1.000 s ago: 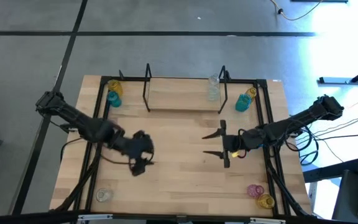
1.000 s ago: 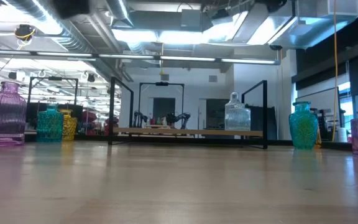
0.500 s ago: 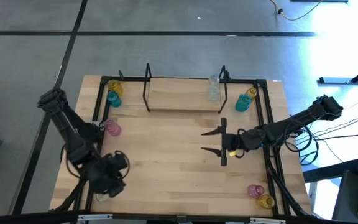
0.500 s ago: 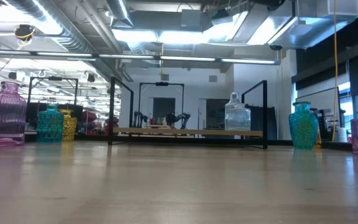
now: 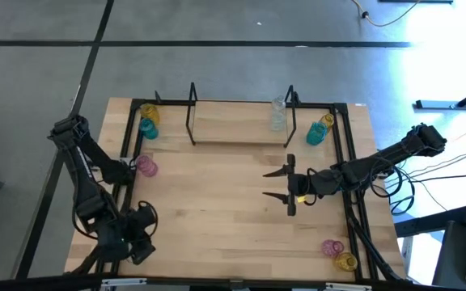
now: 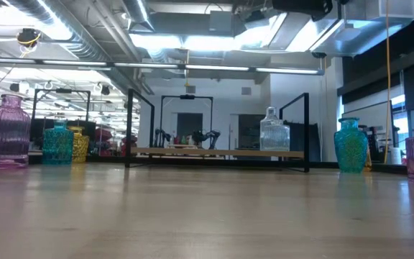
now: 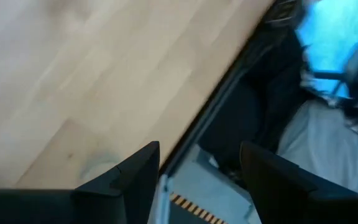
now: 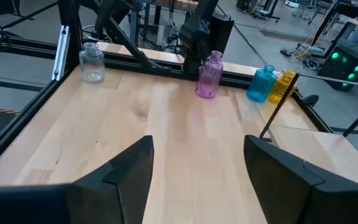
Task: Sort vases onto shelf
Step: Put the transparent vase on the shelf aligned with the other transparent vases
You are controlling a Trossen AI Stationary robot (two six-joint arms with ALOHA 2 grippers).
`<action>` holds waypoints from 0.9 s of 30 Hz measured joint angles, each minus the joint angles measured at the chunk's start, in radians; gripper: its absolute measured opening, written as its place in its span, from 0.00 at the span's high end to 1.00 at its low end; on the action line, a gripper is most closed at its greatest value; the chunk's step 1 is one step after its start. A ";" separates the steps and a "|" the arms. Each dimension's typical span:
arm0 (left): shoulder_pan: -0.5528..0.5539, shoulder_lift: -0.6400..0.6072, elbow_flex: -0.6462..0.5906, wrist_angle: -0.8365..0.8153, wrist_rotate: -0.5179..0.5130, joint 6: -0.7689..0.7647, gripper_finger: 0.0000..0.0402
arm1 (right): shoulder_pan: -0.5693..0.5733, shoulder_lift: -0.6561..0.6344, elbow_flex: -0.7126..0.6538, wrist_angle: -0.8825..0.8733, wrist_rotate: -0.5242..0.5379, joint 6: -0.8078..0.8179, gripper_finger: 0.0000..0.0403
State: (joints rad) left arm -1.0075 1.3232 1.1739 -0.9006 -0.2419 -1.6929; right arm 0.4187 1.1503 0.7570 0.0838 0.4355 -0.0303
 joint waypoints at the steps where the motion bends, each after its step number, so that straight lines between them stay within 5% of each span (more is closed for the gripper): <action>1: 0.004 0.003 0.011 0.000 -0.017 0.028 0.46 | 0.000 0.000 0.000 0.000 0.000 0.000 0.41; 8: 0.032 0.005 0.018 -0.044 -0.083 0.277 0.46 | 0.000 0.000 0.000 -0.013 -0.001 0.000 0.41; 16: 0.115 0.005 0.018 -0.043 -0.297 0.581 0.46 | 0.000 0.000 0.000 -0.014 0.000 0.000 0.41; 22: 0.213 0.005 0.018 0.178 -0.356 0.967 0.46 | 0.000 0.000 0.000 -0.013 0.000 0.000 0.41; 27: 0.298 0.025 0.018 0.343 -0.333 1.142 0.46 | 0.000 0.000 0.000 -0.013 0.001 0.000 0.41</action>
State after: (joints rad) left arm -0.7099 1.3481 1.1915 -0.5577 -0.5748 -0.5507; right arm 0.4191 1.1503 0.7570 0.0704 0.4366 -0.0307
